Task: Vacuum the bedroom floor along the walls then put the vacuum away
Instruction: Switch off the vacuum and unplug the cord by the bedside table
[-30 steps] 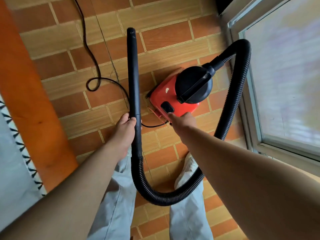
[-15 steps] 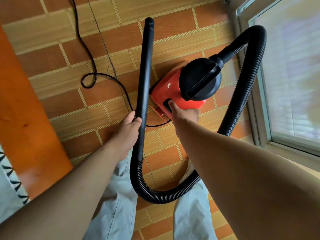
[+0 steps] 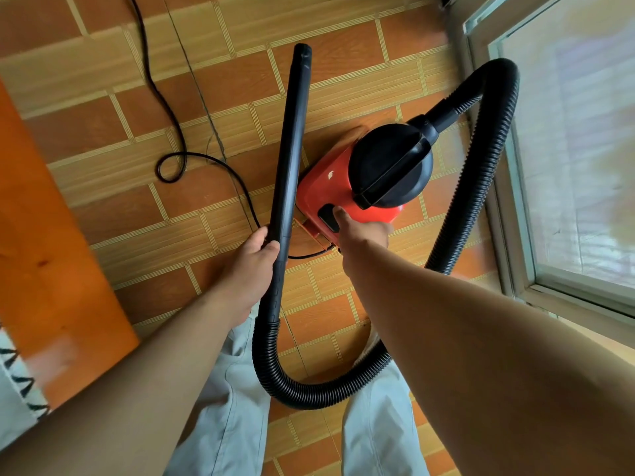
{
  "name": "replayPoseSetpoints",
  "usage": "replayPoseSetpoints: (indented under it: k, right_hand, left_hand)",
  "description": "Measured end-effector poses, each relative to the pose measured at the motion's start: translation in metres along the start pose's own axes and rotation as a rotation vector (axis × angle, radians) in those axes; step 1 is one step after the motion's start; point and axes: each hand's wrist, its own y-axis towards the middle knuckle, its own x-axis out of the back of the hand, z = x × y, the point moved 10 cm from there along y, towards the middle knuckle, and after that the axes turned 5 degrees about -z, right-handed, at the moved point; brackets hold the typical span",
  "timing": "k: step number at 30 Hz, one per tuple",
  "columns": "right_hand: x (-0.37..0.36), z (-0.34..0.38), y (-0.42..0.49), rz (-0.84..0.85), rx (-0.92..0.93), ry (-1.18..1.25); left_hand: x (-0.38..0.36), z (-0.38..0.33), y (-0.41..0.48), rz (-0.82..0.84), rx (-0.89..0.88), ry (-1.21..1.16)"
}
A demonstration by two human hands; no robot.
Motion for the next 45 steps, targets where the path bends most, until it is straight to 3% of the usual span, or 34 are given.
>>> replayPoseSetpoints:
  k: [14, 33, 45]
  right_hand:
    - [0.001, 0.002, -0.002, 0.023, -0.011, -0.047]
    - [-0.005, -0.01, 0.013, -0.09, 0.154, -0.229]
    - [-0.008, -0.023, 0.01, -0.104, 0.191, -0.193]
  left_hand:
    - [-0.011, -0.009, 0.005, 0.001, -0.009, 0.071]
    - [-0.011, -0.005, 0.003, -0.013, 0.012, 0.125]
    - [-0.01, 0.003, 0.004, -0.013, 0.022, 0.155]
